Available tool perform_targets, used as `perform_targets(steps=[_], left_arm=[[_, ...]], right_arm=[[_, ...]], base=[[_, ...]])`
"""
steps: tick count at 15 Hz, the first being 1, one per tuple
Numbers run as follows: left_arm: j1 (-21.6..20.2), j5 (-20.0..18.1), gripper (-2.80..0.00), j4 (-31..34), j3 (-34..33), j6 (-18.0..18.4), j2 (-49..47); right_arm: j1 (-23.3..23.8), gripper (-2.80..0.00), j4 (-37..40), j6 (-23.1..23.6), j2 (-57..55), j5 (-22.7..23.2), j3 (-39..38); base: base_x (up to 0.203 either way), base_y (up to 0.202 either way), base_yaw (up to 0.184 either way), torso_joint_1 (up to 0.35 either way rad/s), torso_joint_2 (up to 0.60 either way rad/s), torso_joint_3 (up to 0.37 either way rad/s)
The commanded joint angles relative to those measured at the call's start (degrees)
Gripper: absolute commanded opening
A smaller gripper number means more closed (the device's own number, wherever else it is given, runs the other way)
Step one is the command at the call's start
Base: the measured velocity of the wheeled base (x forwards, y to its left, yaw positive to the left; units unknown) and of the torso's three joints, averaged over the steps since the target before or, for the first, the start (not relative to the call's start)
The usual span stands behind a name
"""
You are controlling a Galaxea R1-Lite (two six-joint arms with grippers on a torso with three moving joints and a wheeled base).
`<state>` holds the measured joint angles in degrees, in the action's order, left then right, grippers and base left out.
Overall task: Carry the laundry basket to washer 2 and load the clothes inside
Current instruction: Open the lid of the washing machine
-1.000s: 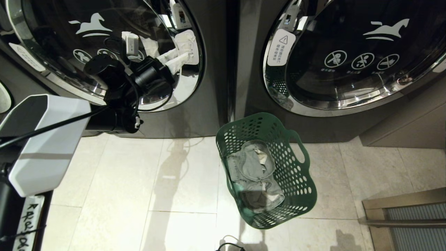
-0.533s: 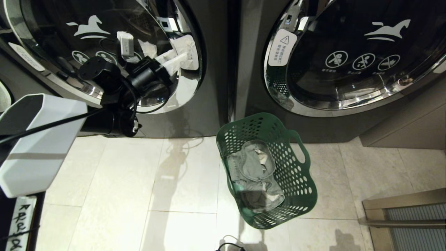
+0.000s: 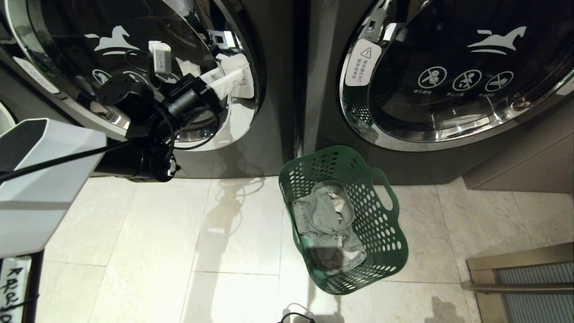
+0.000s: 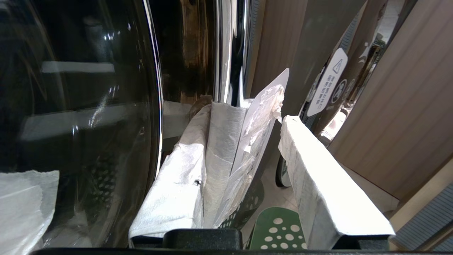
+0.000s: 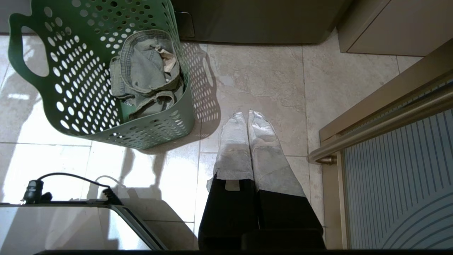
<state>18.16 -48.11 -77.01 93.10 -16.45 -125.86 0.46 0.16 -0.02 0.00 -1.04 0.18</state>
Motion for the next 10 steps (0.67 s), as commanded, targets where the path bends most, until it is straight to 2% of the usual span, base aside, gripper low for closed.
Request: perform_targets(steps=[1,5,6,10], left_arm=[[9.95,0.21,-2.80,-0.21,-0.38,0.00,-0.64],[5.07,1.38,-2.80,-0.62,-4.59,-0.40,-0.29],[4.80,1.44,0.00,-1.41,-4.51,-0.42,-0.37],[1.88,1.31,0.00,-5.04,-4.60,-0.51,-2.27]], right_arm=[[-0.02,-2.80,0.02,0.02,-0.09,-0.02,-0.01],[-0.02,-2.80,0.02,-0.06,-0.09,-0.02,-0.01],[-0.02,-2.80,0.02,-0.06,-0.09,-0.02,-0.01],[-0.02,-2.80,0.10,-0.06,-0.09,-0.02,-0.01]], base=[[0.000,0.000,0.000,0.000,0.00,0.000],[0.000,0.000,0.000,0.000,0.00,0.000],[0.000,0.000,0.000,0.000,0.00,0.000],[0.000,0.000,0.000,0.000,0.00,0.000]])
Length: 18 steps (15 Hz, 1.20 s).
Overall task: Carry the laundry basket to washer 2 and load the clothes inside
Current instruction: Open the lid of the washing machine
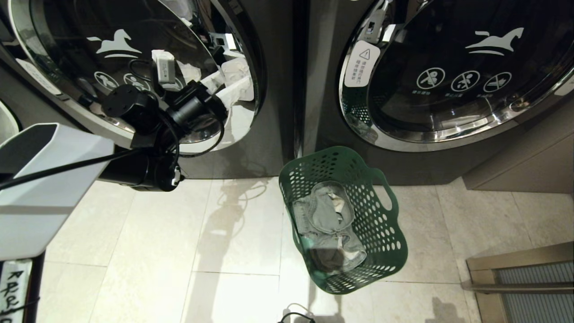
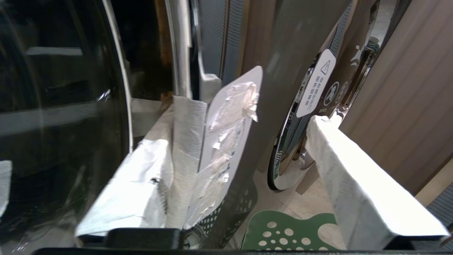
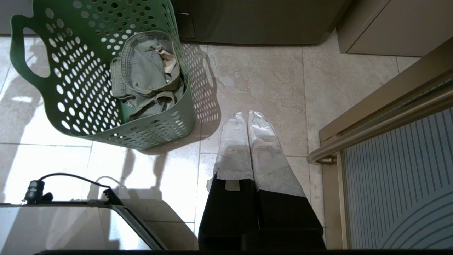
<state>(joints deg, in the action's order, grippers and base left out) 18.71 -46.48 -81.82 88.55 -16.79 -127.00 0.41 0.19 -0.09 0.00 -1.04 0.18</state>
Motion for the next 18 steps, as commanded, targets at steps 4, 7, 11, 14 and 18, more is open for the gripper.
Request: perform_targets(steps=[4,7,11,14,18], left_arm=[[-4.35,-1.60,0.00,-3.86,0.33,0.13,-4.62],[-8.23,-1.66,0.00,-5.82,0.47,-0.10,-6.83],[-11.18,-4.79,0.00,-5.84,8.08,-3.28,-11.73],[-14.67,-4.22,0.00,-5.84,13.35,-3.13,-12.97],[-21.54,-4.12,0.00,-5.84,10.73,-5.71,-6.19]], right_arm=[[0.02,-2.80,0.07,0.09,-0.09,-0.02,0.08],[0.02,-2.80,0.10,0.09,-0.09,-0.02,0.08],[0.02,-2.80,0.16,0.09,-0.09,-0.02,0.08],[0.02,-2.80,0.16,0.09,-0.09,-0.02,0.08],[0.02,-2.80,-0.02,-0.09,-0.09,-0.02,0.08]], base=[[0.000,0.000,0.000,0.000,0.00,0.000],[0.000,0.000,0.000,0.000,0.00,0.000],[0.000,0.000,0.000,0.000,0.00,0.000],[0.000,0.000,0.000,0.000,0.00,0.000],[0.000,0.000,0.000,0.000,0.00,0.000]])
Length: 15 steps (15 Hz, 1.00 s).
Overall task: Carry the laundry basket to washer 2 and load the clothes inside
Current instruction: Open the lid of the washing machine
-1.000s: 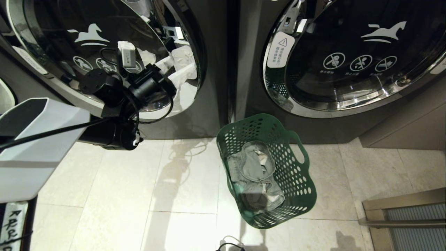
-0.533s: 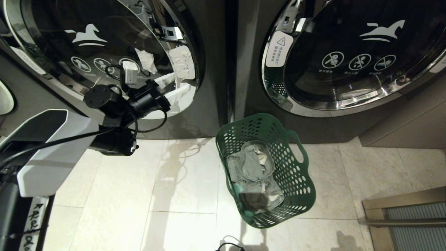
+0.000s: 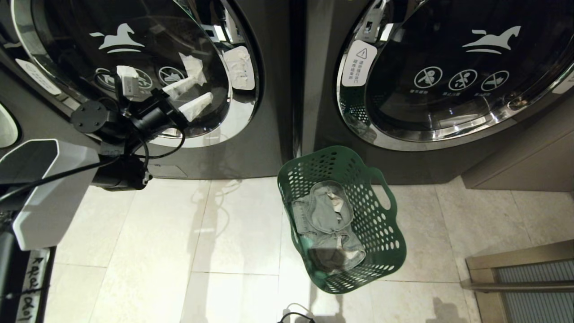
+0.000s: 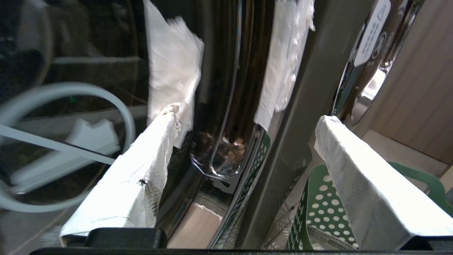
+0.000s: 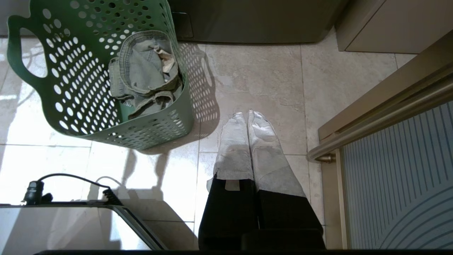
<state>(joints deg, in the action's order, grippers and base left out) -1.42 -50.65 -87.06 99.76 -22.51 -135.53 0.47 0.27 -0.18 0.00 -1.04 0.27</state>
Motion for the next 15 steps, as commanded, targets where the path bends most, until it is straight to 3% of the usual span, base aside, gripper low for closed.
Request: perform_targets(steps=[1,3,7,10,12,13,15], left_arm=[[-2.94,0.20,0.00,-0.60,-2.25,-1.07,4.60],[-4.39,2.28,0.00,-0.60,-8.63,-2.10,9.21],[-3.77,6.52,0.00,-0.60,-31.36,-3.80,23.39],[-3.30,7.32,0.00,-0.60,-45.70,-7.95,37.77],[-3.22,7.59,0.00,0.13,-51.77,-10.57,47.40],[-3.22,7.73,0.00,3.08,-53.43,-11.32,52.45],[-3.36,7.99,0.00,15.65,-55.06,-12.14,62.06]], right_arm=[[-0.03,-2.80,-0.09,-0.08,-0.09,0.07,-0.09],[-0.03,-2.80,-0.18,-0.23,-0.09,0.16,-0.09],[-0.03,-2.80,-0.27,-1.31,-0.09,0.07,-0.09],[-0.03,-2.80,-0.27,-1.84,-0.09,-0.02,-0.09],[-0.03,-2.80,-0.27,-2.01,-0.09,-0.02,-0.09],[-0.03,-2.80,-0.27,-2.01,-0.09,-0.02,-0.09],[-0.03,-2.80,-0.27,-2.01,-0.09,-0.02,-0.09]], base=[[0.000,0.000,0.000,0.000,0.00,0.000],[0.000,0.000,0.000,0.000,0.00,0.000],[0.000,0.000,0.000,0.000,0.00,0.000],[0.000,0.000,0.000,0.000,0.00,0.000],[0.000,0.000,0.000,0.000,0.00,0.000],[0.000,0.000,0.000,0.000,0.00,0.000],[0.000,0.000,0.000,0.000,0.00,0.000]])
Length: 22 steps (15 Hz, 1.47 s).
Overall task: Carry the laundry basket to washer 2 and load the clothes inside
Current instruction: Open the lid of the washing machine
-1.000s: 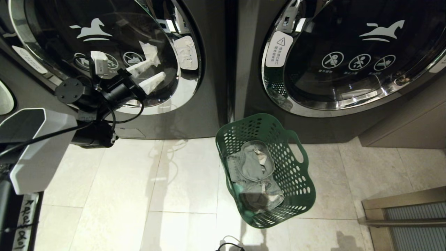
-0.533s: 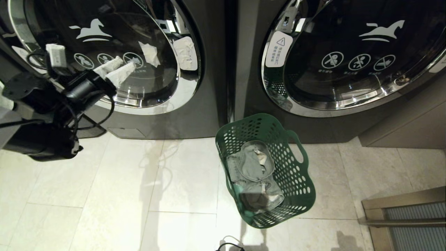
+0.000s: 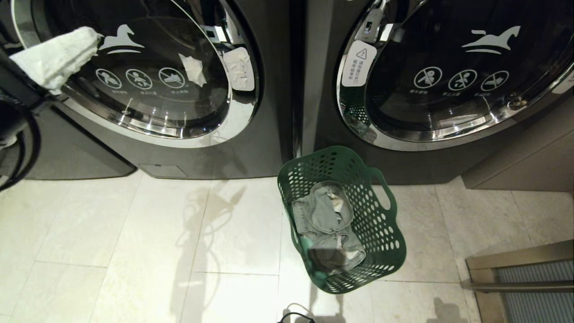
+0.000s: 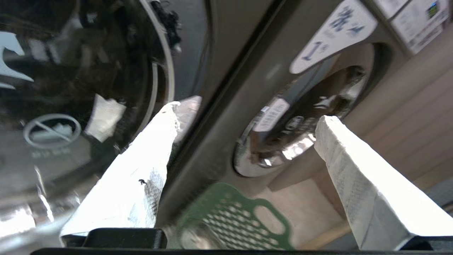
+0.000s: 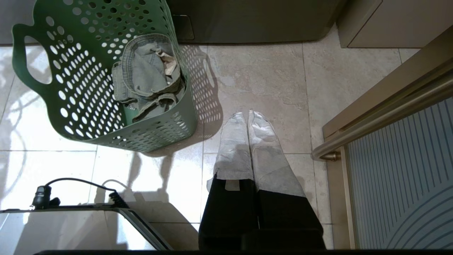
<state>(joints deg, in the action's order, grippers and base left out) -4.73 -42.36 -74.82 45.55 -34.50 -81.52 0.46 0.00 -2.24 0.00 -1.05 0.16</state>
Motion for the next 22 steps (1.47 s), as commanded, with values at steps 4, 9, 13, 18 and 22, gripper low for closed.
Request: perform_targets(steps=[4,9,13,18,22], left_arm=[[-0.35,2.41,0.00,28.98,-4.52,-0.63,19.63],[0.49,3.26,0.00,30.85,-8.81,0.22,19.08],[1.16,3.17,0.00,30.79,-9.82,0.14,17.91],[2.71,3.26,0.00,30.53,-9.69,0.14,16.10],[3.08,3.25,0.00,30.10,-9.79,0.02,12.80]], right_arm=[[-0.02,-2.80,0.00,-0.49,-0.09,-0.27,0.02],[-0.02,-2.80,0.00,-0.57,-0.09,-0.27,0.02],[-0.02,-2.80,0.00,-0.49,-0.09,-0.27,0.02],[-0.02,-2.80,0.00,-0.57,-0.09,-0.29,0.02],[-0.02,-2.80,0.00,-0.57,-0.09,-0.27,0.02]], base=[[0.000,0.000,0.000,0.000,0.00,0.000],[0.000,0.000,0.000,0.000,0.00,0.000],[0.000,0.000,0.000,0.000,0.00,0.000],[0.000,0.000,0.000,0.000,0.00,0.000],[0.000,0.000,0.000,0.000,0.00,0.000]])
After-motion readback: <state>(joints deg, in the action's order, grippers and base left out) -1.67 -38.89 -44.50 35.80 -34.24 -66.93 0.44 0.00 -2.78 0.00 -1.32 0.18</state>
